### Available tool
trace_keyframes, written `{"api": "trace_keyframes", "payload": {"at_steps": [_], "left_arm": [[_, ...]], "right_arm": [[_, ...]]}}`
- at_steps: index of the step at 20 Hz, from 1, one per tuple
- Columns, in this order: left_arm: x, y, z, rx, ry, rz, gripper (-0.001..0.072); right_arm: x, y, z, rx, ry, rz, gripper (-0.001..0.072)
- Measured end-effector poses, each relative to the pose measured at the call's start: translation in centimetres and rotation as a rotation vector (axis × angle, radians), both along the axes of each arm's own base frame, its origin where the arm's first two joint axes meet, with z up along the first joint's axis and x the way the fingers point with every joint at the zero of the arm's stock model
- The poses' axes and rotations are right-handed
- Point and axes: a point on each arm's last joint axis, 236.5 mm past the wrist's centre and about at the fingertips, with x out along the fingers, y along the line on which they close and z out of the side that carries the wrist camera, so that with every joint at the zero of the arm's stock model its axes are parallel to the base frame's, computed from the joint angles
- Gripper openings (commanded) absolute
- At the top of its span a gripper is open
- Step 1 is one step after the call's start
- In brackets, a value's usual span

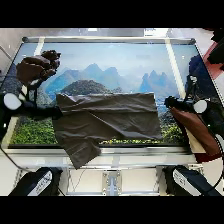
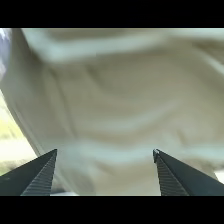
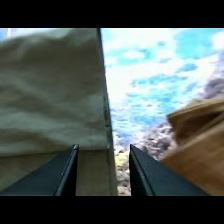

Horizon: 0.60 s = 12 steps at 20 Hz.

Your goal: Fold the shirts.

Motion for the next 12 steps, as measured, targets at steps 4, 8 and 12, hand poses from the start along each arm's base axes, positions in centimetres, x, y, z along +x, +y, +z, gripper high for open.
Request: {"api": "trace_keyframes", "payload": {"at_steps": [4, 8, 12], "left_arm": [[-7.6, -0.9, -3.4, -0.078, 0.146, 0.241, 0.0701], [-11.7, -1.7, -6.9, -0.135, 0.275, 0.42, 0.07], [-14.0, -2.7, -8.9, -0.175, 0.374, 0.516, 0.0699]], "right_arm": [[-0.4, -1.5, 1.8, 0.007, -0.039, -0.053, 0.0389], [-0.5, -1.6, 2.3, 0.008, -0.056, -0.048, 0.0389], [-0.3, -1.7, 2.7, -0.005, -0.076, -0.033, 0.0389]]}}
